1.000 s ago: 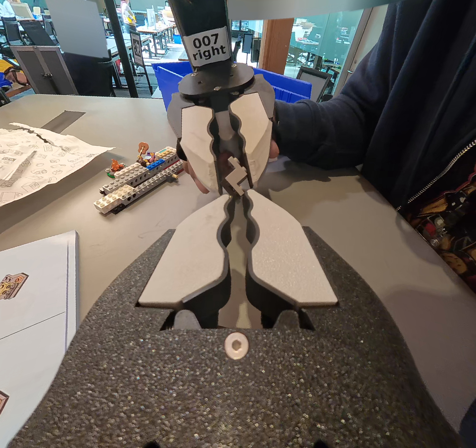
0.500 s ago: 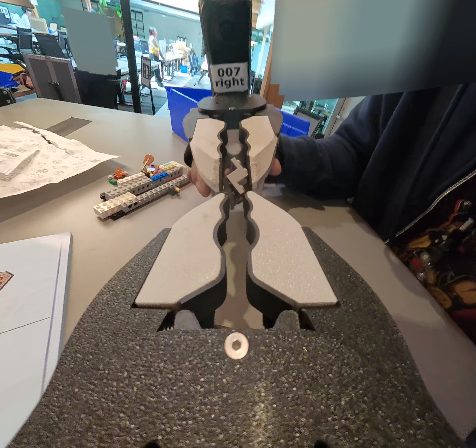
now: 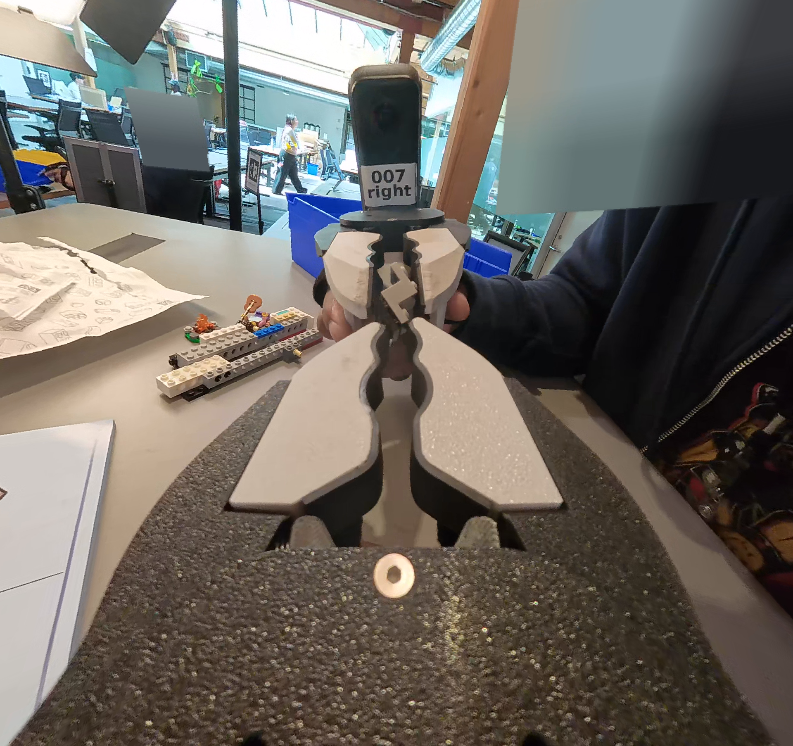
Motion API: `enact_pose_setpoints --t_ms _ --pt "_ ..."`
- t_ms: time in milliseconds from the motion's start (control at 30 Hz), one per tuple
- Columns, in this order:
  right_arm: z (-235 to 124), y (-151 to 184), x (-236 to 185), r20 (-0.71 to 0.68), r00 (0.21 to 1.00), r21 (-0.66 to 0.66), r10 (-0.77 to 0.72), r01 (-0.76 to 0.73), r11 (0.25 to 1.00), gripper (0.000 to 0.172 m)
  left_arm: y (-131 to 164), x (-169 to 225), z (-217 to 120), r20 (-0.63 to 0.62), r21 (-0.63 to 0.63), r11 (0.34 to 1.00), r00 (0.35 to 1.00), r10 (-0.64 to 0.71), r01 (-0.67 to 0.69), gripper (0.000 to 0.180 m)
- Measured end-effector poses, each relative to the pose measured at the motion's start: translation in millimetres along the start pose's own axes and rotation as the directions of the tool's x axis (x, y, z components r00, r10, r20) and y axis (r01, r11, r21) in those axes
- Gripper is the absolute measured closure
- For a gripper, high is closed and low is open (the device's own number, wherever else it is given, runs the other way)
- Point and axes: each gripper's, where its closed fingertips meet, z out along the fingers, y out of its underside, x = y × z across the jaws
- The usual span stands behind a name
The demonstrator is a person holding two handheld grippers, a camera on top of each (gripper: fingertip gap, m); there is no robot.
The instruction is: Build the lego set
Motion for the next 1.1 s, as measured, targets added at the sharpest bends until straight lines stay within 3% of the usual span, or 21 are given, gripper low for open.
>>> enact_pose_setpoints --t_ms 367,533,767,1100 --pt "1 2 -8 0.062 0.997 -0.010 0.047 -0.046 0.999 0.152 1 7 -1 -0.038 -0.024 1.000 0.999 0.013 -0.014 0.173" --pt "1 2 -7 0.080 0.992 -0.011 0.097 -0.096 0.995 0.152 1 9 -2 -0.086 -0.003 0.996 0.992 -0.089 0.089 0.172" --pt "0 1 -12 0.124 0.980 -0.020 0.156 -0.154 0.988 0.155 -7 15 -6 -0.218 0.049 0.954 0.936 -0.277 0.294 0.172" --pt "-2 7 -1 0.039 0.994 -0.069 0.105 -0.103 0.992 0.156 -1 6 -6 -0.150 0.019 0.948 0.939 -0.311 0.317 0.174"
